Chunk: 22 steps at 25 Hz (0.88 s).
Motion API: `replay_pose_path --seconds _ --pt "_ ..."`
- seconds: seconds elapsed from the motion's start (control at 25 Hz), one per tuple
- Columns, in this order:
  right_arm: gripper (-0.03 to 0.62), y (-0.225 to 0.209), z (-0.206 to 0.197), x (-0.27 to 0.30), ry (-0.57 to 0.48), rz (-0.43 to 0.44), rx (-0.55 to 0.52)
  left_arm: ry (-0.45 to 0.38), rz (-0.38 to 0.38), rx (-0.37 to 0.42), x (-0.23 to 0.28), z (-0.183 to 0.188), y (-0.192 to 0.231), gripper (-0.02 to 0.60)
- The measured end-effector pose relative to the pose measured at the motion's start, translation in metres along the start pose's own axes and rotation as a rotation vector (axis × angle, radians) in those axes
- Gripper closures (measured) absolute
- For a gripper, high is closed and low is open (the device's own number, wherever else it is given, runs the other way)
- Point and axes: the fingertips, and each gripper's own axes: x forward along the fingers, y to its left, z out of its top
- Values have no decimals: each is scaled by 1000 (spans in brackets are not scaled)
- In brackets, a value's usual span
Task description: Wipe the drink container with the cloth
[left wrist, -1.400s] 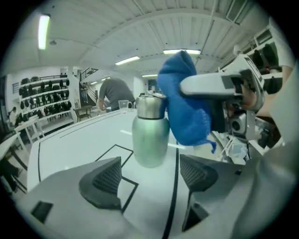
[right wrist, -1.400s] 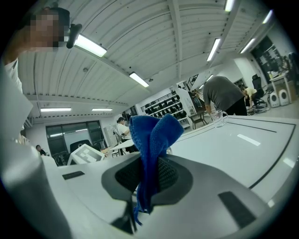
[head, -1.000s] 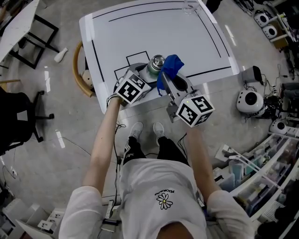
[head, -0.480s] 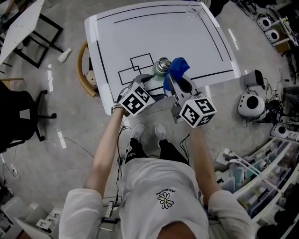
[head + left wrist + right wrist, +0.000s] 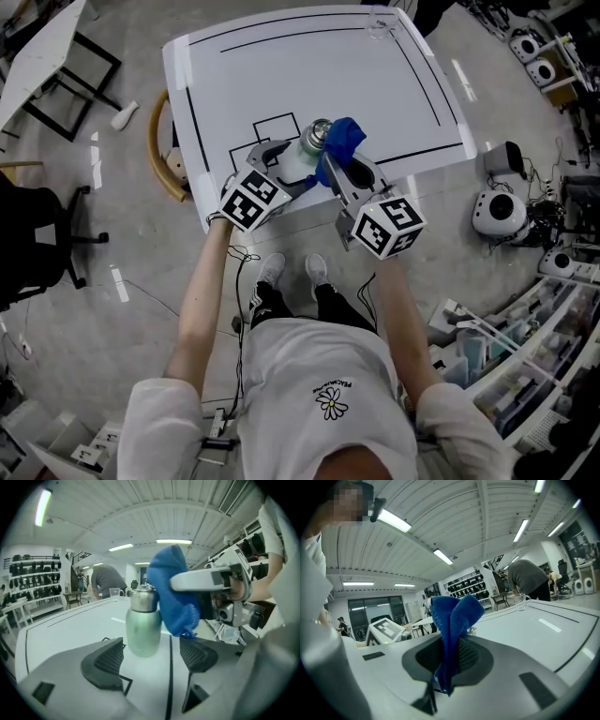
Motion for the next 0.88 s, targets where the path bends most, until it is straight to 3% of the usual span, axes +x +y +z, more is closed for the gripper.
replay_pose_path --seconds 0.2,0.36,0.56,0.88 --pt "551 -1 -1 -2 10 9 -3 11 2 -2 21 2 20 212" --pt "551 -1 -1 -1 20 24 -4 35 -16 -13 34 -1 10 213" --pt "551 -3 0 -3 21 29 -7 34 18 -58 29 -5 -4 212" --pt "551 5 -6 4 40 43 -8 83 -84 50 32 -17 -50 213"
